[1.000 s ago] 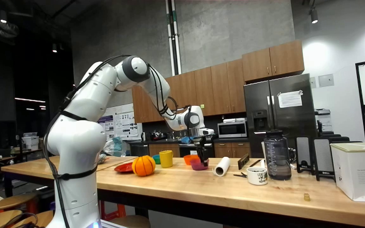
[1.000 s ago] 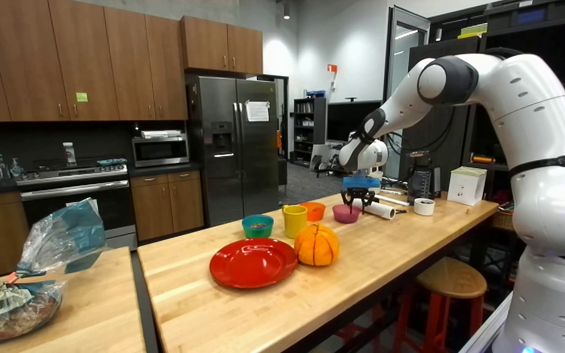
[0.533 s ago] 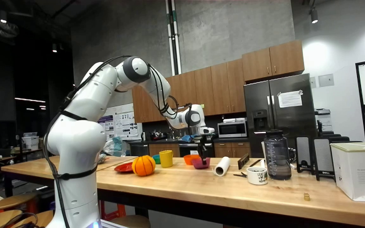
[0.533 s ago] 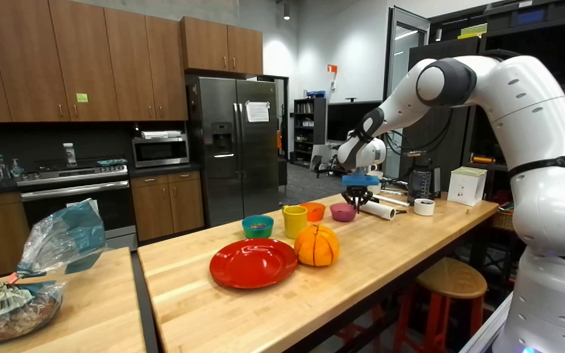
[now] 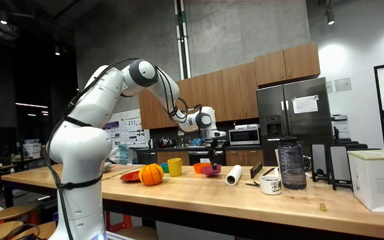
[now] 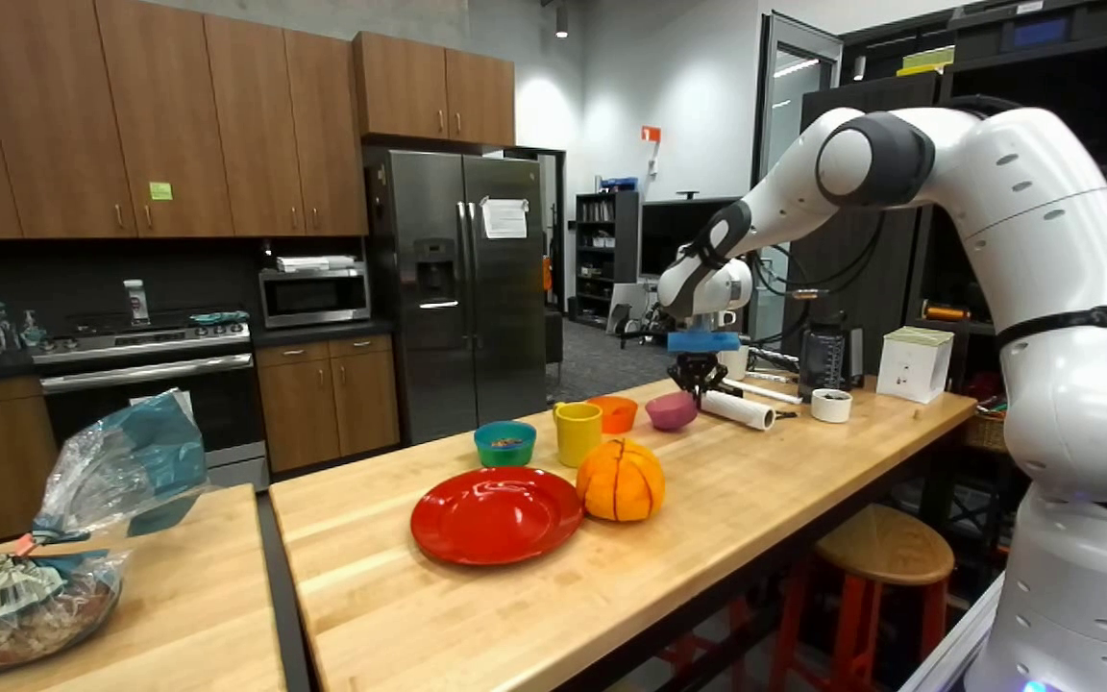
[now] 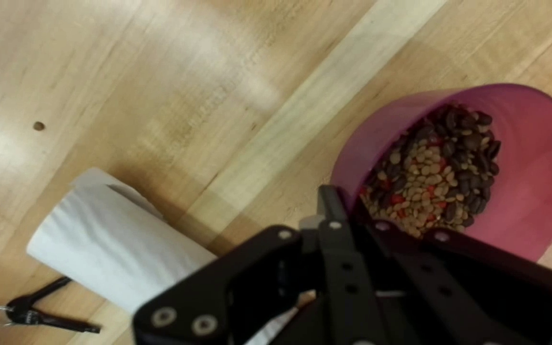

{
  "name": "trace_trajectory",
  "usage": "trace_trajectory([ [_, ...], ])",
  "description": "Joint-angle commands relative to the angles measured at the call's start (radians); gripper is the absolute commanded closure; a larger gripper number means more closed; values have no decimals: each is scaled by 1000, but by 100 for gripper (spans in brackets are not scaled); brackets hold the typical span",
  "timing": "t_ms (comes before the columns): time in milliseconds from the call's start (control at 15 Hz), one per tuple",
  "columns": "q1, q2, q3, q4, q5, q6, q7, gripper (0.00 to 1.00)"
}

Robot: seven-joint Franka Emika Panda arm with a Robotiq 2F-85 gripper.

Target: Pour the contents in the purple bowl into the blue bowl.

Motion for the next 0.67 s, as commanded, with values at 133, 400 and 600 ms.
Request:
trace_trajectory([
  [133,9,-46,-5,-8,12,-27,-18,99],
  [400,16,-77,3,-11,15,-25,-22,99],
  [600,27,-101,9,-7,9,-30,-26,99],
])
